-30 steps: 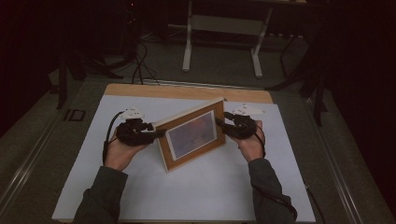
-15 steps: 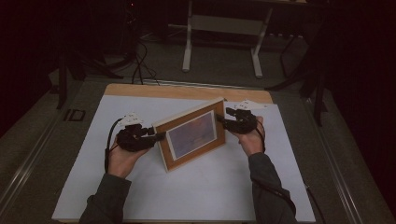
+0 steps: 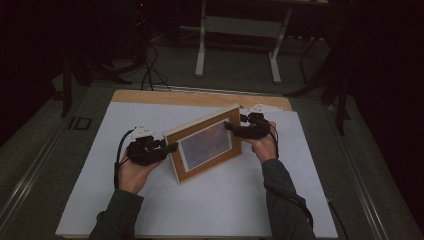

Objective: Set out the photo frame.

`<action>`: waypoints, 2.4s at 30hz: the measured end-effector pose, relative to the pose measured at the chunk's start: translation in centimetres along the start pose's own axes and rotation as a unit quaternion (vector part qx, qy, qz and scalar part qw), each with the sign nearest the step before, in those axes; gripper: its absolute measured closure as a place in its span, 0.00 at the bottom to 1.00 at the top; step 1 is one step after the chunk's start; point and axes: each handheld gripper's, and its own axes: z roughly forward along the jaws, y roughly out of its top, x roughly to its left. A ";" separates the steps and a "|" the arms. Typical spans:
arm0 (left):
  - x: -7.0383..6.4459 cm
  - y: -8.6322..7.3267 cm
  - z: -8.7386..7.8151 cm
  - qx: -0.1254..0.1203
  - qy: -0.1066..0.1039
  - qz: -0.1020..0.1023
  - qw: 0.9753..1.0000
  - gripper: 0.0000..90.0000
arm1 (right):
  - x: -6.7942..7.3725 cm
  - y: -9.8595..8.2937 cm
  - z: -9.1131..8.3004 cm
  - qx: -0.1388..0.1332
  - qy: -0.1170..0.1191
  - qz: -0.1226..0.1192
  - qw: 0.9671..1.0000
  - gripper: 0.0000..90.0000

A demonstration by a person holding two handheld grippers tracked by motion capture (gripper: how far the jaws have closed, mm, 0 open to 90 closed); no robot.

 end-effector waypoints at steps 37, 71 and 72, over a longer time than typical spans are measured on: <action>2.6 1.8 2.2 -0.011 0.027 0.005 1.000 0.72 | -0.6 0.0 -0.9 0.012 -0.035 0.019 0.999 0.53; 4.9 3.2 4.5 -0.026 -0.017 -0.029 0.999 0.64 | 0.3 -1.4 -3.5 0.019 -0.077 0.036 0.996 0.67; 5.0 3.2 4.5 -0.027 -0.018 -0.031 0.999 0.64 | 0.3 -1.5 -3.6 0.018 -0.077 0.038 0.996 0.67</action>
